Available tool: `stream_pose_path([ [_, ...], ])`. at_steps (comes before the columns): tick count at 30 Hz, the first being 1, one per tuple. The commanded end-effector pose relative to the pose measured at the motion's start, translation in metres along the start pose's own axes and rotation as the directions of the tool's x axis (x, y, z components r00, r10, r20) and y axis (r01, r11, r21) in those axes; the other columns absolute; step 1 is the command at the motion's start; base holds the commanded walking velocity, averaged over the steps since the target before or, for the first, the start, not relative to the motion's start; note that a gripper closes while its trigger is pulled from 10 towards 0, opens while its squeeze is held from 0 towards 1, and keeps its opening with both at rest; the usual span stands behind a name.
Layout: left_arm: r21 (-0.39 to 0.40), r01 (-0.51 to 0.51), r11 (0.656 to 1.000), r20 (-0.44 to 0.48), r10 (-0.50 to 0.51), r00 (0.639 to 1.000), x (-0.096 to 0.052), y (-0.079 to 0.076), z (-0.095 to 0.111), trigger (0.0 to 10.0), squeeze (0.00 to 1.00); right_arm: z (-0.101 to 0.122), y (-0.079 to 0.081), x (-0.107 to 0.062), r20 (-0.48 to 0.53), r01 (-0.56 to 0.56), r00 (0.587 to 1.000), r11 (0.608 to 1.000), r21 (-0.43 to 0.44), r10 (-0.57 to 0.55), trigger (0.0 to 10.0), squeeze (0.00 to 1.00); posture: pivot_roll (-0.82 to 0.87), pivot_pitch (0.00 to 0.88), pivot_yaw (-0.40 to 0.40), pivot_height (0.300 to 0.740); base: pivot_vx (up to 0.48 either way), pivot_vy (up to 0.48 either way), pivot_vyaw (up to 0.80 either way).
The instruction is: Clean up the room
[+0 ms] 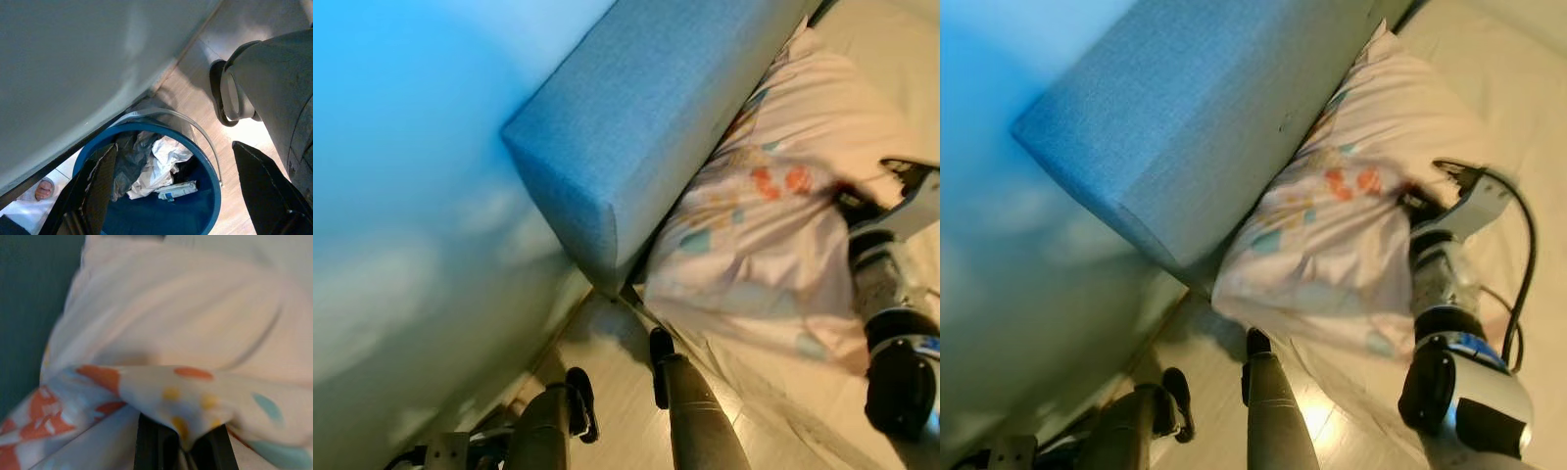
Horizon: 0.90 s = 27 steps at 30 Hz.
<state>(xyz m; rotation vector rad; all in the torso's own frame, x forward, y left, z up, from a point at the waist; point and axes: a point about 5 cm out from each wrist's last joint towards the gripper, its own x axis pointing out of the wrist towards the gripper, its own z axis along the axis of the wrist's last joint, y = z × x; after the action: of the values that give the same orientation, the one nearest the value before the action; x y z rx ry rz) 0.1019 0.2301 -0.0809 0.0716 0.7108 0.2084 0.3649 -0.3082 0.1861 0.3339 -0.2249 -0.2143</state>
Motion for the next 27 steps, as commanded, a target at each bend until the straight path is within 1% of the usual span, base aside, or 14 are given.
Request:
stream_pose_path([
  [1,0.002,-0.011,1.0,-0.072,0.011,0.997,-0.01,0.003,-0.018,10.0,0.0,0.02,-0.004,0.003,0.102,0.026,0.994,1.0,0.002,-0.026,0.0,0.0,0.1,0.383,0.076,0.74,0.0,0.0,0.0],
  [4,0.0,-0.011,1.0,-0.075,0.011,0.997,-0.01,0.001,-0.019,10.0,0.0,0.05,0.002,0.012,0.193,0.021,0.981,0.998,-0.055,-0.01,0.0,0.0,0.1,0.381,0.069,0.74,0.0,0.0,0.0],
  [7,-0.002,-0.012,1.0,-0.078,0.012,0.997,-0.01,0.001,-0.019,10.0,0.0,0.063,0.004,0.015,0.225,0.025,0.974,0.996,-0.087,-0.004,0.0,0.0,0.09,0.377,0.063,0.74,0.0,0.0,0.0],
  [9,-0.005,-0.012,1.0,-0.085,0.012,0.996,-0.009,0.0,-0.02,10.0,0.0,0.095,0.009,0.021,0.298,0.037,0.954,0.977,-0.209,0.027,0.0,0.0,0.08,0.365,0.052,0.74,0.0,0.0,0.0],
  [10,-0.005,-0.012,1.0,-0.085,0.012,0.996,-0.009,0.0,-0.02,10.0,0.0,0.095,0.009,0.021,0.298,0.037,0.954,0.977,-0.209,0.027,0.0,0.0,0.08,0.365,0.052,0.74,0.0,0.0,0.0],
  [11,-0.007,-0.013,1.0,-0.088,0.012,0.996,-0.008,-0.002,-0.02,10.0,0.0,0.122,0.015,0.025,0.355,0.057,0.933,0.95,-0.306,0.058,0.0,0.0,0.07,0.36,0.046,0.74,0.0,0.0,0.0],
  [13,-0.01,-0.014,1.0,-0.09,0.013,0.996,-0.007,-0.003,-0.019,10.0,0.0,0.154,0.029,0.028,0.422,0.063,0.899,0.92,-0.386,0.115,0.0,0.0,0.06,0.355,0.044,0.74,0.0,0.0,0.0],
  [16,-0.011,-0.014,1.0,-0.089,0.013,0.996,-0.006,-0.003,-0.018,10.0,0.0,0.163,0.036,0.029,0.442,0.059,0.886,0.909,-0.412,0.143,0.0,0.0,0.06,0.354,0.043,0.74,0.0,0.0,0.0],
  [19,-0.011,-0.012,1.0,-0.087,0.011,0.996,-0.006,-0.005,-0.018,10.0,0.0,0.185,0.066,0.031,0.505,-0.008,0.827,0.904,-0.428,0.247,0.0,0.0,0.07,0.35,0.04,0.74,0.0,0.0,0.0],
  [20,-0.011,-0.012,1.0,-0.087,0.011,0.996,-0.006,-0.005,-0.018,10.0,0.0,0.185,0.066,0.031,0.505,-0.008,0.827,0.904,-0.428,0.247,0.0,0.0,0.07,0.35,0.04,0.74,0.0,0.0,0.0],
  [21,-0.011,-0.011,1.0,-0.089,0.01,0.996,-0.007,-0.006,-0.019,10.0,0.0,0.167,0.082,0.035,0.457,-0.093,0.835,0.897,-0.433,0.307,0.0,0.0,0.07,0.352,0.036,0.74,0.0,0.0,0.0],
  [22,-0.011,-0.011,1.0,-0.089,0.01,0.996,-0.007,-0.006,-0.019,10.0,0.0,0.167,0.082,0.035,0.457,-0.093,0.835,0.897,-0.433,0.307,0.0,0.0,0.07,0.352,0.036,0.74,0.0,0.0,0.0],
  [25,-0.007,-0.007,1.0,-0.096,0.006,0.995,-0.009,-0.008,-0.022,10.0,0.0,0.094,0.098,0.035,0.263,-0.258,0.885,0.876,-0.407,0.383,0.0,0.0,0.06,0.36,0.039,0.74,0.0,0.0,0.0],
  [27,-0.005,-0.005,1.0,-0.1,0.005,0.995,-0.011,-0.009,-0.025,10.0,0.0,0.039,0.105,0.025,0.131,-0.344,0.901,0.867,-0.36,0.413,0.0,0.0,0.07,0.373,0.044,0.74,0.0,0.0,0.0],
])
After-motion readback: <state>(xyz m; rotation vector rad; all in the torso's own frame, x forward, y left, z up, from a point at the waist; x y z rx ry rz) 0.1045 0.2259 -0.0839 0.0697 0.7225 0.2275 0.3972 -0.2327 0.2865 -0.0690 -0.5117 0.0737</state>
